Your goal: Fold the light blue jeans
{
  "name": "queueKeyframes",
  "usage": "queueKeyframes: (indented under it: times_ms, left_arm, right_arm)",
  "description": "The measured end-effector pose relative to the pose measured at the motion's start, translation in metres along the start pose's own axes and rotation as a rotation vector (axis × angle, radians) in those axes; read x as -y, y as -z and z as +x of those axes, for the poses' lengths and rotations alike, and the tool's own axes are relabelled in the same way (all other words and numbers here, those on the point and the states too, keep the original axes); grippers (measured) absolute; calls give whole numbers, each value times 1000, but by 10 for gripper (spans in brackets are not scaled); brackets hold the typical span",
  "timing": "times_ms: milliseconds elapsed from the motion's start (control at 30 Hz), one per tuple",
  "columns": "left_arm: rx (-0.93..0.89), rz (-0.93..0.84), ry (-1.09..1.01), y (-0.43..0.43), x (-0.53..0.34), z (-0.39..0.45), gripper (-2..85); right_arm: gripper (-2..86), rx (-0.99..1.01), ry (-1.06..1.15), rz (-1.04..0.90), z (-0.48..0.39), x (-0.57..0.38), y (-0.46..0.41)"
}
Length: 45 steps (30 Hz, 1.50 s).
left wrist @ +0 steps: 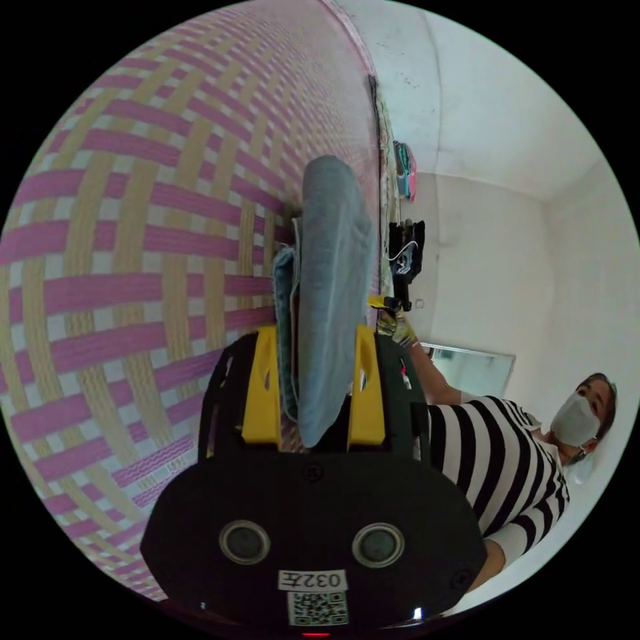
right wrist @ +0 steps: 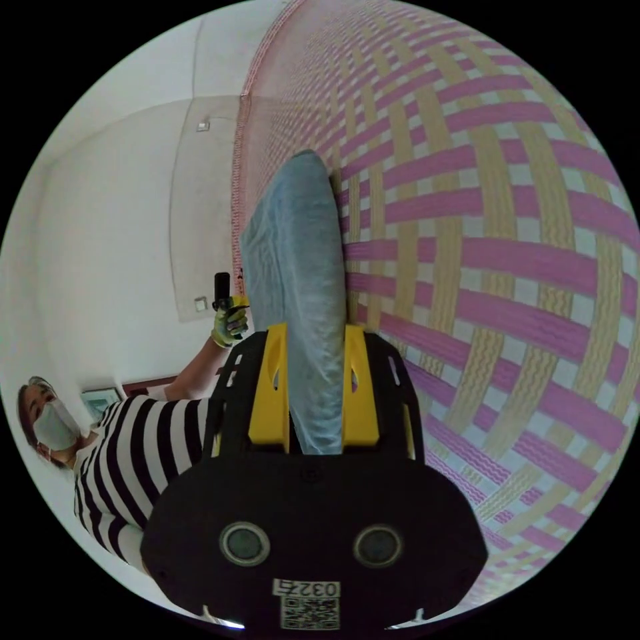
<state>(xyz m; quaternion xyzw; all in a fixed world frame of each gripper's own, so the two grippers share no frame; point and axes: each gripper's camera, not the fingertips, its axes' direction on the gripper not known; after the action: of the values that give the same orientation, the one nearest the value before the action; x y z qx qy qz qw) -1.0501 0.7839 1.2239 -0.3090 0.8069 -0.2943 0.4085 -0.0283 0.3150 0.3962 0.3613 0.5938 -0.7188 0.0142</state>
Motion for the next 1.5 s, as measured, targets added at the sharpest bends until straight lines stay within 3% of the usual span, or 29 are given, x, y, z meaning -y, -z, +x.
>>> queueKeyframes:
  times_ms: [200, 333, 533, 700, 1100, 1267, 1500]
  left_arm:
    - [86, -98, -7, -19, 46, 12, 111]
    - [15, -43, 28, -14, 51, -4, 74]
    - [36, 67, 56, -8, 49, -16, 45]
    - [-89, 147, 14, -2, 38, -20, 21]
    - [-248, -127, -153, -43, 56, -48, 17]
    - [-271, -332, -205, -94, 90, -68, 16]
    - [-255, -460, -265, -175, 93, -64, 16]
  right_arm:
    - [96, 12, 14, -40, -20, -1, -7]
    - [87, 34, 13, -16, -36, -14, -11]
    - [61, -86, -3, 114, -83, -52, -13]
    - [54, -87, 50, 238, -144, -110, -6]
    - [53, -132, -54, 564, -255, -334, 14]
    - [52, -161, -144, 729, -291, -435, 17]
    - [52, -159, -193, 885, -314, -555, 39]
